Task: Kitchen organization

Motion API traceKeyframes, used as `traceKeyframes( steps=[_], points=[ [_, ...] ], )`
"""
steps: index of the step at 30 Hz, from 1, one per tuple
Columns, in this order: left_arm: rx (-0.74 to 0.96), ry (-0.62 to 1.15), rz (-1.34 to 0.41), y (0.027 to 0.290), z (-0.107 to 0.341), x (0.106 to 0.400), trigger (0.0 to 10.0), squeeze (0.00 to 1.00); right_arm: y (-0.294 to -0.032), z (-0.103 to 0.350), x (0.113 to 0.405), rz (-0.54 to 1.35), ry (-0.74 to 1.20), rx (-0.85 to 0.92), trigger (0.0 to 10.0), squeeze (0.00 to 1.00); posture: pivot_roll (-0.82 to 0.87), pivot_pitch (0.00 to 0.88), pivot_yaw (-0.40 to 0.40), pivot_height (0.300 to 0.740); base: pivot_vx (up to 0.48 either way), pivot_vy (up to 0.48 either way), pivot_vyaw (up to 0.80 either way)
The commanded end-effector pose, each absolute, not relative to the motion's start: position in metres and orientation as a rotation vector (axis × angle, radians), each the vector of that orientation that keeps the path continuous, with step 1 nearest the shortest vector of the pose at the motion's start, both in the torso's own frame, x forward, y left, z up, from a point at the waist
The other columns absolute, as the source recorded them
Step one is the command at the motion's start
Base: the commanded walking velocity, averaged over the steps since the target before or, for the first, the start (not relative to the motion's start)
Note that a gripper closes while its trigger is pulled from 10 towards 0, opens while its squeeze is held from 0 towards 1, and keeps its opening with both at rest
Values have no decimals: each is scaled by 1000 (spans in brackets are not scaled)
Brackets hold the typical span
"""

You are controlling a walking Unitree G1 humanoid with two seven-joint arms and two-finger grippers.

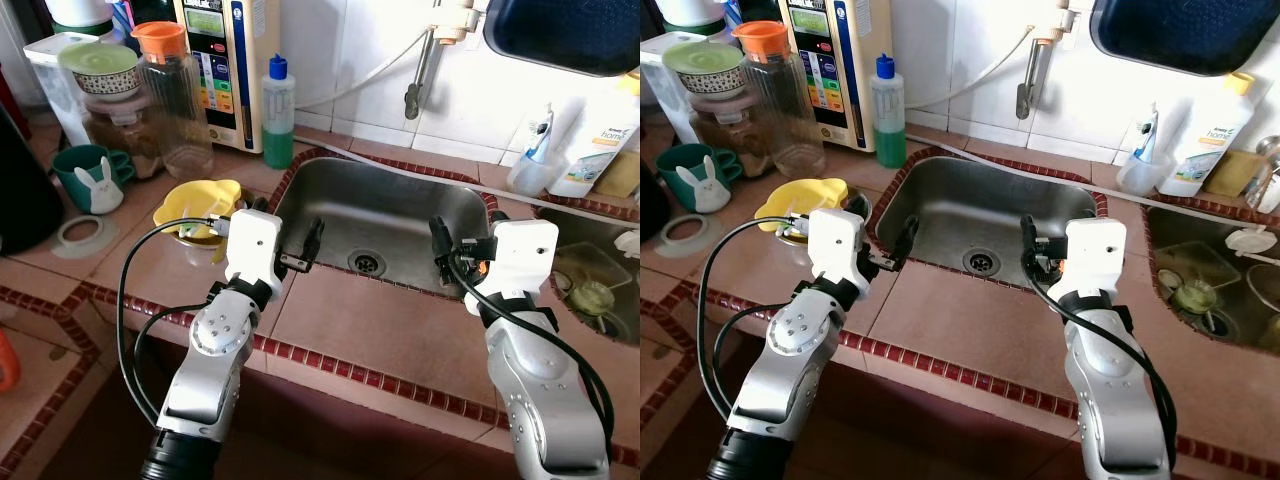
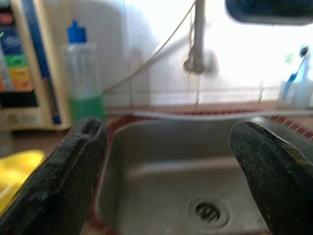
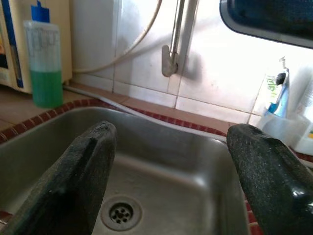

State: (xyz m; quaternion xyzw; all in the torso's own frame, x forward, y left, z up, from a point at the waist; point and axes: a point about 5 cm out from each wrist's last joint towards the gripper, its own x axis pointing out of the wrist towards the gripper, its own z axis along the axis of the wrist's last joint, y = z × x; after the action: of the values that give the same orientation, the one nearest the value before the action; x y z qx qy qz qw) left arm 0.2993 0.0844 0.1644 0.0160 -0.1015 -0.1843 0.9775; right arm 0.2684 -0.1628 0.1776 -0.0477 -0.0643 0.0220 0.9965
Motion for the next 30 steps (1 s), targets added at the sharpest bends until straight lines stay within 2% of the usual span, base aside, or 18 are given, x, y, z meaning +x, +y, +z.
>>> traceKeyframes(
  steps=[1,30],
  points=[
    [39,-212,-385,81,166,301,10000,0,-166,181,269,38,-141,-90,10000,0,106,0,-39,740,0,0,0],
    [58,-218,-343,87,166,302,10000,0,-164,180,269,45,-135,-84,10000,0,109,0,-39,740,0,0,0]
  ],
)
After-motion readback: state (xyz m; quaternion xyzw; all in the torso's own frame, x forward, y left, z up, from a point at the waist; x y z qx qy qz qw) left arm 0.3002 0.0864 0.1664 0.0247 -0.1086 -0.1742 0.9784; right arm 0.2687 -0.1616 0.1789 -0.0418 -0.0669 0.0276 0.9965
